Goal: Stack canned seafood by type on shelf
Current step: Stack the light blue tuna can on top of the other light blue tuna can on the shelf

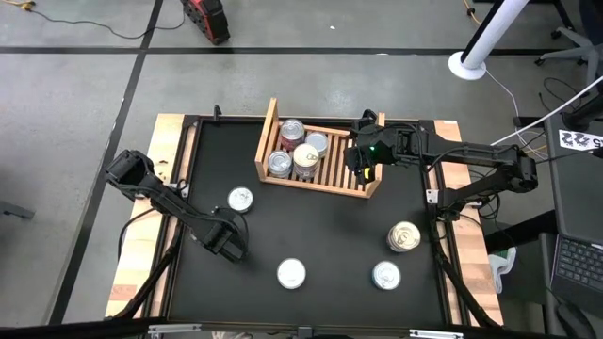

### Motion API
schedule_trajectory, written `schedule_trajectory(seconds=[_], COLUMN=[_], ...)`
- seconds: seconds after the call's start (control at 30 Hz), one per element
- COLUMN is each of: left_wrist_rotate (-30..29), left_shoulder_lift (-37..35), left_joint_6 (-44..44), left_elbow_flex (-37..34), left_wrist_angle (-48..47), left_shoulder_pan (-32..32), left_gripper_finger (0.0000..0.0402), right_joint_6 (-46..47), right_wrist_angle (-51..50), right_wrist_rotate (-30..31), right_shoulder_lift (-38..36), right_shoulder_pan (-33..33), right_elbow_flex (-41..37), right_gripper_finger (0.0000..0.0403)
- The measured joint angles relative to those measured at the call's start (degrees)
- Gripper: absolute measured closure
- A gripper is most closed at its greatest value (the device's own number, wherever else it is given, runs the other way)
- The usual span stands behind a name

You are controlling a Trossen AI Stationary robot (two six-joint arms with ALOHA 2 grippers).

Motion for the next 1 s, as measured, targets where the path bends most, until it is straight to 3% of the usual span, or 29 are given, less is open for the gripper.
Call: schedule_trajectory(seconds=[0.37, 1.0], left_wrist_rotate=[0.16, 0.10], left_shoulder_lift=[-0.02, 0.04], left_joint_6=[2.95, 7.13], left_elbow_flex=[0.02, 3.03], left_wrist_angle=[-0.31, 1.75], left_shoulder_pan=[0.00, 0.00], left_gripper_finger=[0.0397, 0.0401], right_joint_6=[0.00, 0.00], right_wrist_angle=[0.00, 0.00], right_wrist_rotate=[0.00, 0.00], right_shoulder_lift=[0.00, 0.00], right_shoulder_pan=[0.00, 0.00], right_elbow_flex=[0.00, 0.00], right_gripper_finger=[0.0077, 0.0077])
